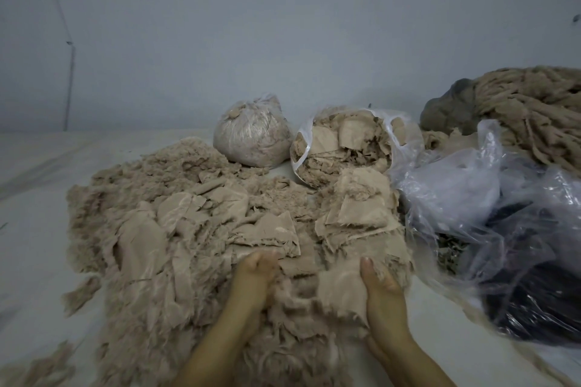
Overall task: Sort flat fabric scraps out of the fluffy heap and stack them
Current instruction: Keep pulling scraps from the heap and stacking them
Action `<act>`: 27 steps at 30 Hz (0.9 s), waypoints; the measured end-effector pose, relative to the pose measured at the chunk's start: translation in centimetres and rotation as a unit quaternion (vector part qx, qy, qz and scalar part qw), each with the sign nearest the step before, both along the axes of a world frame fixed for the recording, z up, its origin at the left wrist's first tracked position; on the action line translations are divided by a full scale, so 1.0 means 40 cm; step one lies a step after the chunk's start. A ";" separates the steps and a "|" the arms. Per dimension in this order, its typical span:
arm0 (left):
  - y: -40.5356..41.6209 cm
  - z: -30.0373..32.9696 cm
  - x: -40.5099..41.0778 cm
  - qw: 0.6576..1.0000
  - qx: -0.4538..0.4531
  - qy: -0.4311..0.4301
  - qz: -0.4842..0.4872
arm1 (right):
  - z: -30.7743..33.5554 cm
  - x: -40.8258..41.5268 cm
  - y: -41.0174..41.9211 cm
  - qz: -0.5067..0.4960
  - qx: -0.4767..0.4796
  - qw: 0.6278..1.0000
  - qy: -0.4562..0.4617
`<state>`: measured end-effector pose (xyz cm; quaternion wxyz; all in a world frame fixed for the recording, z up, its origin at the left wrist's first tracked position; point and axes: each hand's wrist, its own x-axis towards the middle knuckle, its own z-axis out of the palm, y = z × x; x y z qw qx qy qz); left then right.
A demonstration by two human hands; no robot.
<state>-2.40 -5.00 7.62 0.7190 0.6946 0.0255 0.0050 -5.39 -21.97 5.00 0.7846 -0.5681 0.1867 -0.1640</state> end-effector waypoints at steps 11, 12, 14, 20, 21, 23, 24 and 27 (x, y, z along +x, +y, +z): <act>-0.090 -0.012 -0.036 1.000 -0.021 0.001 -0.011 | 0.022 0.001 0.045 0.022 -0.094 0.993 -0.062; -0.082 -0.010 -0.031 1.000 -0.024 -0.013 -0.007 | 0.020 -0.002 0.036 0.012 -0.106 0.993 -0.060; -0.076 -0.002 -0.027 0.999 0.007 -0.047 -0.027 | 0.017 -0.007 0.020 0.005 -0.148 0.987 -0.057; -0.050 0.004 -0.001 0.976 0.173 -0.131 -0.004 | 0.093 0.067 -0.043 -0.011 -0.264 0.961 -0.077; -0.037 0.005 0.007 0.978 0.165 -0.127 0.014 | 0.117 0.096 -0.063 -0.021 -0.268 0.960 -0.078; -0.014 0.005 0.017 0.973 0.186 -0.134 0.038 | 0.176 0.168 -0.108 -0.034 -0.290 0.954 -0.071; -0.006 0.003 0.018 0.968 0.205 -0.139 0.033 | 0.205 0.205 -0.132 -0.034 -0.330 0.942 -0.056; 0.015 -0.020 0.010 0.934 0.335 -0.126 0.022 | 0.256 0.286 -0.187 -0.088 -0.525 0.846 0.041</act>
